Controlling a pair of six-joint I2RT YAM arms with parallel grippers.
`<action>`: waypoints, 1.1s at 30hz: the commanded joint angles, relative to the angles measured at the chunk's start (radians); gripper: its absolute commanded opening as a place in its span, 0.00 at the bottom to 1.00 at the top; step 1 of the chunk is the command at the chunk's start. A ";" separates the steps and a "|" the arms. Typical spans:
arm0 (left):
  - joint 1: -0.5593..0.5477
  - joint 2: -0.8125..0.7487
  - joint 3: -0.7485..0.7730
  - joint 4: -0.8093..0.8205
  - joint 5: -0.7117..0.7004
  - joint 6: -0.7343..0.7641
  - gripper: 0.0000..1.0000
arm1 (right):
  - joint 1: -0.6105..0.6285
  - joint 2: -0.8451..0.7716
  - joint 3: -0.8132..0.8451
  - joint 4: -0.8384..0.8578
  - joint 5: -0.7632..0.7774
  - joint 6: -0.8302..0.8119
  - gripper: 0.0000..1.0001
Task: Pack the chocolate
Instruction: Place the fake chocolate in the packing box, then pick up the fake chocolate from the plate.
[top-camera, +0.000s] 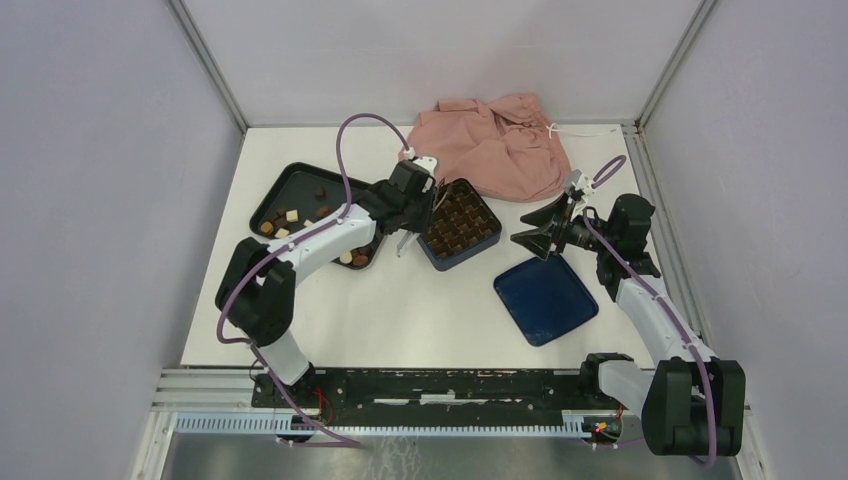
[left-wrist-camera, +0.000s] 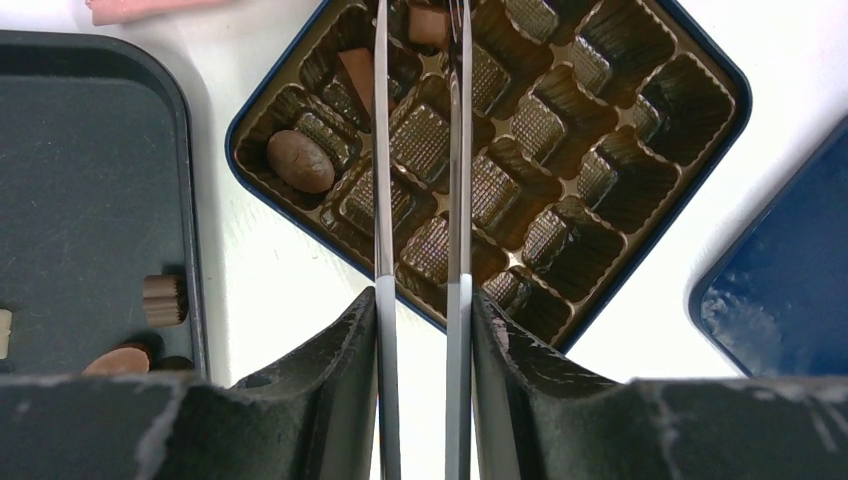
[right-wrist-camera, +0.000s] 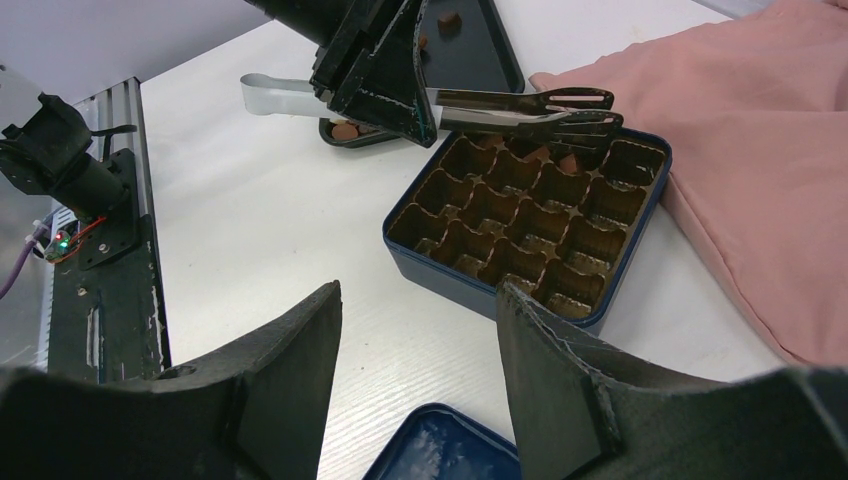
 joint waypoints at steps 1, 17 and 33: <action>-0.006 -0.008 0.055 0.015 -0.029 0.029 0.41 | 0.004 -0.015 0.041 0.014 -0.003 -0.018 0.63; -0.006 -0.139 0.031 0.022 -0.011 0.002 0.40 | 0.003 -0.015 0.042 0.014 -0.005 -0.018 0.63; 0.188 -0.451 -0.112 -0.243 0.085 -0.062 0.43 | 0.004 -0.021 0.042 0.014 -0.008 -0.019 0.64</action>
